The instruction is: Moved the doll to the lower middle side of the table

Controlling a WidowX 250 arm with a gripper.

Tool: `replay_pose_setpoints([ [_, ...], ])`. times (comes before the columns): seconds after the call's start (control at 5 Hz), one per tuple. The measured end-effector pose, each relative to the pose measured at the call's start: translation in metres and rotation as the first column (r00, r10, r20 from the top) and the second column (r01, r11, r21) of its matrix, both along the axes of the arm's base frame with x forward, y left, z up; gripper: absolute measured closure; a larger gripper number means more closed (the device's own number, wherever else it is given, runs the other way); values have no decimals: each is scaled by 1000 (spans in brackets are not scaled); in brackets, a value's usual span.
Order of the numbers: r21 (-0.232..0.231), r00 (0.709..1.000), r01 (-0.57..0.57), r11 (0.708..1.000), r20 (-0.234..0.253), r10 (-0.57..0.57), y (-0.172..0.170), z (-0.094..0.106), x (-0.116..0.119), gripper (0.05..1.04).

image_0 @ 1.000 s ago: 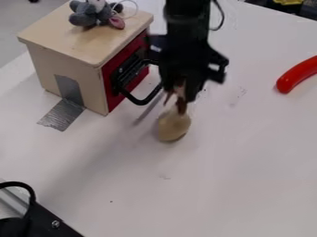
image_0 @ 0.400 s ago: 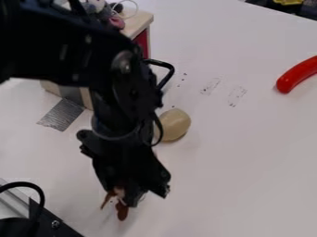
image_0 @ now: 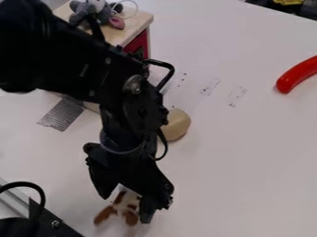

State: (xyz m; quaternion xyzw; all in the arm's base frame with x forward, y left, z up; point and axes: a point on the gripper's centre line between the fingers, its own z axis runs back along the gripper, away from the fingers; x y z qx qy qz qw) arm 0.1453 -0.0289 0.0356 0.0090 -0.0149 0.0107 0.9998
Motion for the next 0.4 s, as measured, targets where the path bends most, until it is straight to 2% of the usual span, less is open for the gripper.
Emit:
replay_pose_setpoints([
  [0.2,-3,999,11,1000,33,-11,-2,14,6,83],
  [0.4,-22,997,30,999,67,-29,-6,41,6,83],
])
